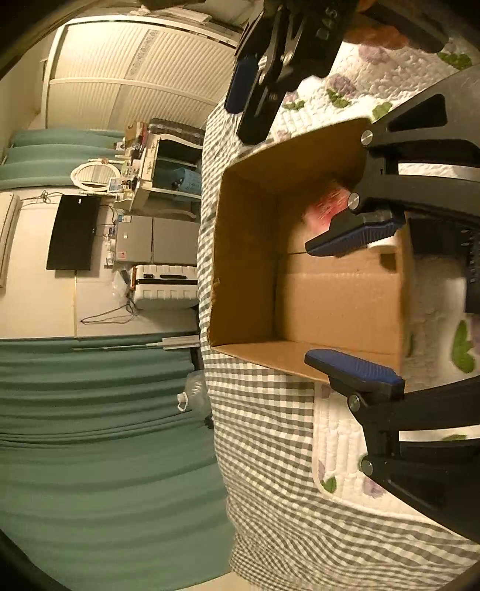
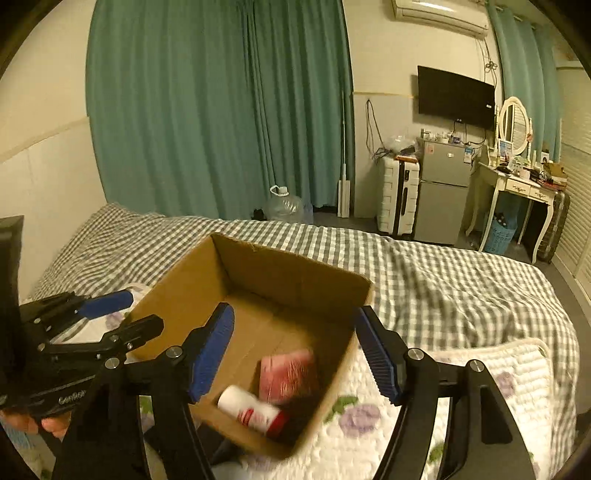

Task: Organize rigid objects
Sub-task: 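Lower the bottle and card into the cardboard box and open both grippers, then grasp the white cylindrical bottle with the right gripper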

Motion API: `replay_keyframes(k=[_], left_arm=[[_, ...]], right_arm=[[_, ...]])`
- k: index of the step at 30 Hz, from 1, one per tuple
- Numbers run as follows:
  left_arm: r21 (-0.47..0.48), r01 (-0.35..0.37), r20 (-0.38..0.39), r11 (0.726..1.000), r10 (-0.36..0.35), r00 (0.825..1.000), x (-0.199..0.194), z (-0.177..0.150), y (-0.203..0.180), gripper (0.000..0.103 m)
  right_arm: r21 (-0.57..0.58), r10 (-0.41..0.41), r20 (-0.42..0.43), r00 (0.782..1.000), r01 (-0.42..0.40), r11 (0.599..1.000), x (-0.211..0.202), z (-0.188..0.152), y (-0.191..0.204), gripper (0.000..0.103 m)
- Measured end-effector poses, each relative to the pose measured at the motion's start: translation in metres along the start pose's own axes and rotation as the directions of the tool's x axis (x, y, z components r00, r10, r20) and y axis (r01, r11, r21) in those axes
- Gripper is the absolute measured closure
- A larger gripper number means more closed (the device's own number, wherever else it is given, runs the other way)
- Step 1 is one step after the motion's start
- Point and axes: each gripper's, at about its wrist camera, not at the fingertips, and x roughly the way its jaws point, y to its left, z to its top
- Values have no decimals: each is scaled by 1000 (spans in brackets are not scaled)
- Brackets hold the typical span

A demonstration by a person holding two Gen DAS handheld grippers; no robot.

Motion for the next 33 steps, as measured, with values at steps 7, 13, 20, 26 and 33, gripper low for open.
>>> replay_keyframes(k=[7, 13, 20, 26, 33], left_arm=[[-6, -13, 25, 1000, 13, 1000, -51, -28, -8, 43], [2, -38, -39, 999, 38, 999, -65, -80, -12, 43], [-70, -112, -156, 991, 100, 983, -64, -142, -7, 43], [-72, -116, -222, 991, 98, 970, -68, -179, -6, 43], [-100, -98, -234, 990, 72, 970, -66, -182, 1, 43]], right_arm=[[-16, -3, -18, 1000, 2, 1000, -58, -49, 14, 30], [-29, 2, -103, 995, -5, 1000, -80, -104, 29, 30], [-82, 40, -234, 971, -61, 995, -78, -155, 59, 30], [-114, 156, -335, 929, -204, 972, -59, -176, 84, 55], [-137, 176, -430, 886, -256, 957, -31, -188, 101, 55]])
